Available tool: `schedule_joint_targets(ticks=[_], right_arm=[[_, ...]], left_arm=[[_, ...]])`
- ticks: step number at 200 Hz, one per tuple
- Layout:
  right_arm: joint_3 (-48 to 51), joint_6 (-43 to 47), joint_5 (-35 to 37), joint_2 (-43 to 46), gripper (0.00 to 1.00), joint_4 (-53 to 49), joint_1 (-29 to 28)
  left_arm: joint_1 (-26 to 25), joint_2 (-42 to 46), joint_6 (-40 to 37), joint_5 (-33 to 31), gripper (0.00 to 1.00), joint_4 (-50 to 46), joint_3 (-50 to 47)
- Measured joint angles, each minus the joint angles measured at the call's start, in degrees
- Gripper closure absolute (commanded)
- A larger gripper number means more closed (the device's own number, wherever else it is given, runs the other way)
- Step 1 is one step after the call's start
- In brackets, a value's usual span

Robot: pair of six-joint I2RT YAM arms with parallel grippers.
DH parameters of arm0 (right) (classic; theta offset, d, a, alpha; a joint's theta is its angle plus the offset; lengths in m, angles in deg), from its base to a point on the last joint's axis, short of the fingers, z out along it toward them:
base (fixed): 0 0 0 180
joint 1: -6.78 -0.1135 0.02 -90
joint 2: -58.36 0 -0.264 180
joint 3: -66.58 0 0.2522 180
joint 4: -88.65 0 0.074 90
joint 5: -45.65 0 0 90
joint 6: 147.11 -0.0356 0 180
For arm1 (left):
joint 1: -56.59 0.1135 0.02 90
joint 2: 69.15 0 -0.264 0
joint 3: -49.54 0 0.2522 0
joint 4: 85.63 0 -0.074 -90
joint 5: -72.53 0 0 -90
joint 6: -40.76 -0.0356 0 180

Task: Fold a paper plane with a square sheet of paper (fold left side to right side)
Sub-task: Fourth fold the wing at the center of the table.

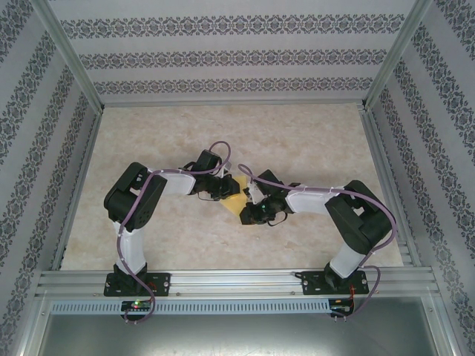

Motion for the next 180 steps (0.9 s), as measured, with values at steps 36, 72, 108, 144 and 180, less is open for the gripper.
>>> schedule_joint_targets(ticks=[36,72,108,144,180], right_arm=[[0.3,-0.9,-0.8,-0.1,0.83,0.8,0.0],[0.3,-1.1,-1.4,-0.7,0.83,1.1,0.0],[0.9,-1.1,-1.4,-0.3,0.84,1.8,0.0],[2.6,-1.1,-1.4,0.8,0.84,3.0,0.0],[3.7,-1.0,-2.1,2.0,0.84,2.7,0.0]], left_arm=[[0.0,0.0,-0.1,0.0,0.84,0.0,0.0],[0.0,0.0,-0.2,0.0,0.84,-0.1,0.0],[0.0,0.0,-0.2,-0.1,0.84,-0.1,0.0],[-0.1,0.0,-0.3,0.0,0.84,-0.5,0.1],[-0.3,0.0,-0.4,0.1,0.84,-0.6,0.1]])
